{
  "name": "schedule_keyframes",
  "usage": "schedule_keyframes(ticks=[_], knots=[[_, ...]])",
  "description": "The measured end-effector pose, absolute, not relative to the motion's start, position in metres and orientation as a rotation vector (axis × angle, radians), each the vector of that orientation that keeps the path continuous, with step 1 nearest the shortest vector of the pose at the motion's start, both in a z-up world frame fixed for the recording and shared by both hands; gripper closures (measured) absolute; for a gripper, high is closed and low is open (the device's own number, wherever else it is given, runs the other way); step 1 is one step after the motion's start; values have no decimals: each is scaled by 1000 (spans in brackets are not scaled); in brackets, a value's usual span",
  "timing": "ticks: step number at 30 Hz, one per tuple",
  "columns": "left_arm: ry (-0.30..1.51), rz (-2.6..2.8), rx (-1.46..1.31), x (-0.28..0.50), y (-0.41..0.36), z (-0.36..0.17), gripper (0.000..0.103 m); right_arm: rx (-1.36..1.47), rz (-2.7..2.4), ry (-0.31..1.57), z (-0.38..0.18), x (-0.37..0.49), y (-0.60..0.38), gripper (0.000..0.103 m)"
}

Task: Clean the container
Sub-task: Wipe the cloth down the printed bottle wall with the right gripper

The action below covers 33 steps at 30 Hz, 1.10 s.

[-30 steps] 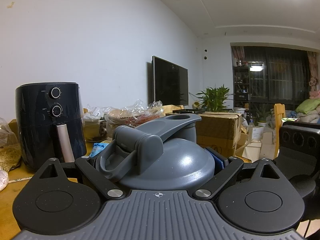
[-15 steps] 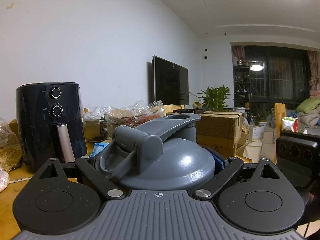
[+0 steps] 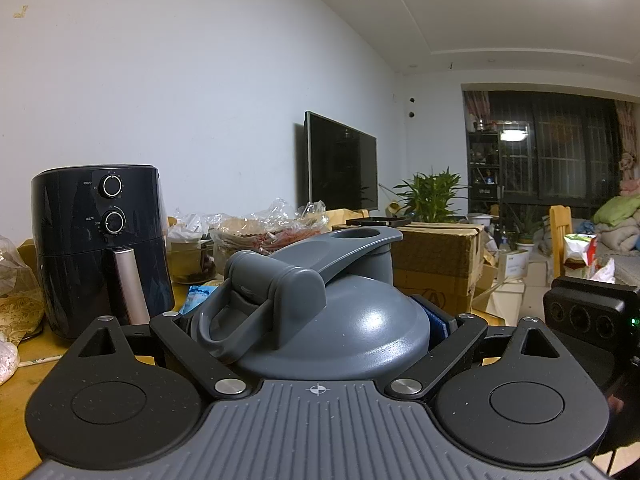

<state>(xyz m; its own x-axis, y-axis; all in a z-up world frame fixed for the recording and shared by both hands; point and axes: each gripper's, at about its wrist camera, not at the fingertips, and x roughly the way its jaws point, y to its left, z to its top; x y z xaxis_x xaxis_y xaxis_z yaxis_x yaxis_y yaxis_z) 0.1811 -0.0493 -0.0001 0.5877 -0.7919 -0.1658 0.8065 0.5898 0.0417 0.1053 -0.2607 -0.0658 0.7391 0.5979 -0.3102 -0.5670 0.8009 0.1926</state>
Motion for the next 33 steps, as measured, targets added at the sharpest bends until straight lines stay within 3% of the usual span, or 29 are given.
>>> schedule_keyframes(ticks=[33], knots=[[136, -925, 121, 181, -50, 0, 8, -36, 609, 487, -71, 112, -244, 83]])
